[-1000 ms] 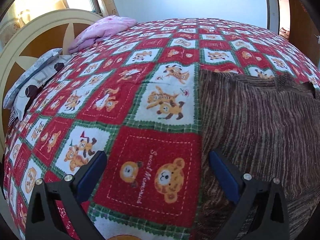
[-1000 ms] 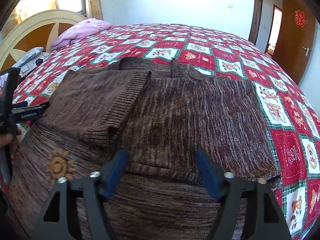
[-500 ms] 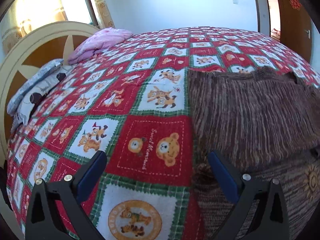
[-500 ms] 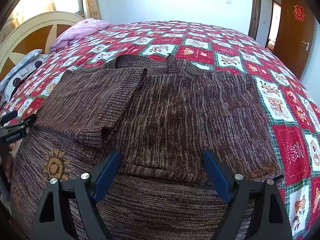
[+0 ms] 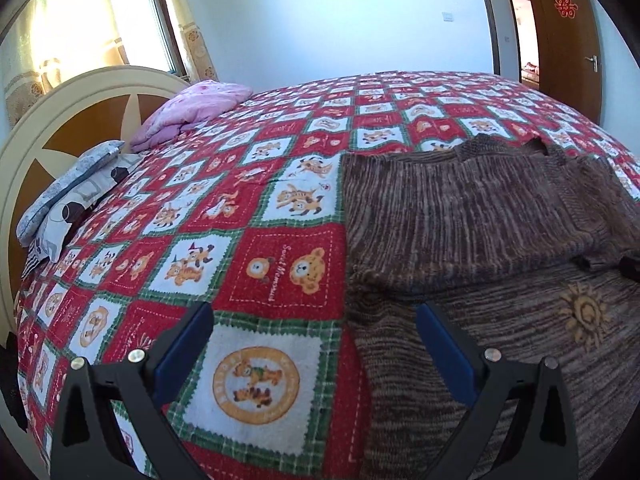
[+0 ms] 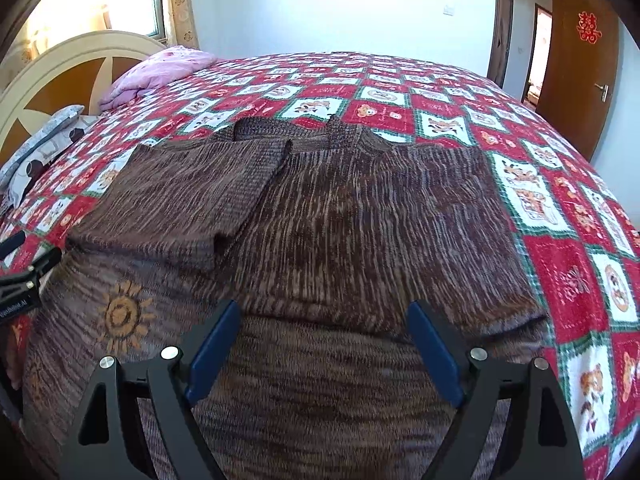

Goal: Fold small clothes
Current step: 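Move the left gripper toward the sweater hem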

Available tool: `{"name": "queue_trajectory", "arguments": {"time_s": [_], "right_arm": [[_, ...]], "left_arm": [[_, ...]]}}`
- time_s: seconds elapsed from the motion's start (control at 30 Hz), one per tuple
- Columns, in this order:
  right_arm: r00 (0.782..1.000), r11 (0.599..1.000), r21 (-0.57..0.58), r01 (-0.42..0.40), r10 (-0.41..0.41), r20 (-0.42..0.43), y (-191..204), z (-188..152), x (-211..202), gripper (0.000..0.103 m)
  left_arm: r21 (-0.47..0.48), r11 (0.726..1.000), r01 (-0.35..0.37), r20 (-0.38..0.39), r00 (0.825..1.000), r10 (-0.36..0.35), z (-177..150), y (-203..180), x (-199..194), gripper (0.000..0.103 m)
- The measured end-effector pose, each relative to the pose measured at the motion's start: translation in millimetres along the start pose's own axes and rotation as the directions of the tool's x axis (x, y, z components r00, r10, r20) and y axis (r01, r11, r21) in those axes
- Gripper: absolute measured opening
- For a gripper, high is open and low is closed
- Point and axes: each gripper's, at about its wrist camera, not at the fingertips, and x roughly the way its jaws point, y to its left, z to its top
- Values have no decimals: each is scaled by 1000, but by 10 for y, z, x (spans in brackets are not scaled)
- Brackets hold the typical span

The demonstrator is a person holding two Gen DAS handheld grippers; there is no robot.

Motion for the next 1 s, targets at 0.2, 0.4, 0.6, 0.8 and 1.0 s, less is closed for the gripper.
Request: {"name": "queue_trajectory", "arguments": {"time_s": [0.2, 0.4, 0.6, 0.8, 1.0], "right_arm": [[1000, 1000, 2, -9, 9, -21, -5, -189, -145, 86], [1000, 1000, -5, -17, 17, -26, 17, -342, -313, 86], [999, 1000, -10, -29, 29, -23, 93, -459, -489, 86], [999, 999, -17, -48, 47, -24, 162, -585, -672, 86], [997, 997, -39, -65, 63, -35, 228, -754, -886, 86]], "left_arm": [[-10, 999, 38, 14, 999, -37, -66, 32, -256, 103], [2, 998, 71, -2, 998, -70, -247, 5, -462, 103], [-1, 996, 89, -17, 996, -89, -401, 15, -618, 103], [19, 995, 100, -10, 995, -100, -536, -4, -839, 103], [28, 991, 130, -27, 991, -130, -683, -24, -1044, 103]]}}
